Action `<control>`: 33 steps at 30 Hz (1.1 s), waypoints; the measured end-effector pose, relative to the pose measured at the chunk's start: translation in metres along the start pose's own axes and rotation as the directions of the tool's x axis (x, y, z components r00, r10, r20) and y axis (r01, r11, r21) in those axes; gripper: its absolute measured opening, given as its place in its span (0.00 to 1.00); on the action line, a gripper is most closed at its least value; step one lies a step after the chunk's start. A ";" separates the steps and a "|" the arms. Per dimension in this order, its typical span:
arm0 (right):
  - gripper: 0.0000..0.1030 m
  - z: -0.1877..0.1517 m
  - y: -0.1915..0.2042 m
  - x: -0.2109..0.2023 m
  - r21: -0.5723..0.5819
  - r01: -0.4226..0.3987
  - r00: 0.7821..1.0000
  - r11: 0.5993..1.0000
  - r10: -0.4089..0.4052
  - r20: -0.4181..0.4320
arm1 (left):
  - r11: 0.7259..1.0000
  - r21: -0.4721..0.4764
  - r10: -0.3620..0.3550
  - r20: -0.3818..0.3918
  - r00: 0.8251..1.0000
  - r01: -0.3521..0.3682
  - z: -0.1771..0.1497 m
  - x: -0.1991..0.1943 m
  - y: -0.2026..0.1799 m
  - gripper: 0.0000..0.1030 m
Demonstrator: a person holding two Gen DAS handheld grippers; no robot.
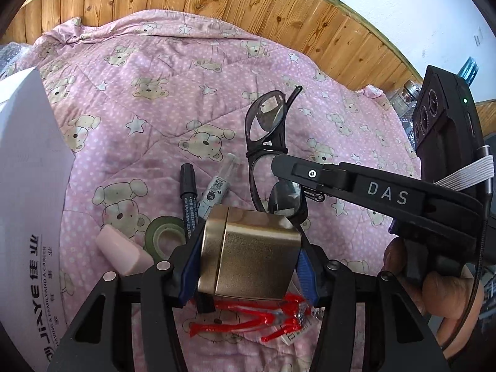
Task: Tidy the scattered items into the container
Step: 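Carry the gold case and black glasses over the white box with both tools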
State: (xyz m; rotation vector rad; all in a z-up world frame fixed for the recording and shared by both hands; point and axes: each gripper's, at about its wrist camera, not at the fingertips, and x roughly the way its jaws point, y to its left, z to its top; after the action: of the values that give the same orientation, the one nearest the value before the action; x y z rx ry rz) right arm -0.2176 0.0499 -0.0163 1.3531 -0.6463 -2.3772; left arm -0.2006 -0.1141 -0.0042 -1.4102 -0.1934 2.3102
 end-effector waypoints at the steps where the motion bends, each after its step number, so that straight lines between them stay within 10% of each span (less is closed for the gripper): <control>1: 0.05 -0.001 0.002 -0.003 -0.003 0.001 1.000 1.000 -0.001 0.003 | 1.000 -0.002 -0.001 0.003 1.000 0.001 -0.001 -0.004 0.000 0.53; 33: 0.05 -0.064 0.074 -0.099 -0.095 0.019 0.995 0.995 -0.010 0.097 | 0.999 0.036 0.032 0.116 0.993 -0.037 -0.048 -0.117 -0.030 0.53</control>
State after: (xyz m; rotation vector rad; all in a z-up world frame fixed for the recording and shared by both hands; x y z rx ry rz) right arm -0.1085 0.0216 0.0653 1.2136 -0.5423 -2.4639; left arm -0.1037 -0.1413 0.0788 -1.2726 -0.1594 2.4126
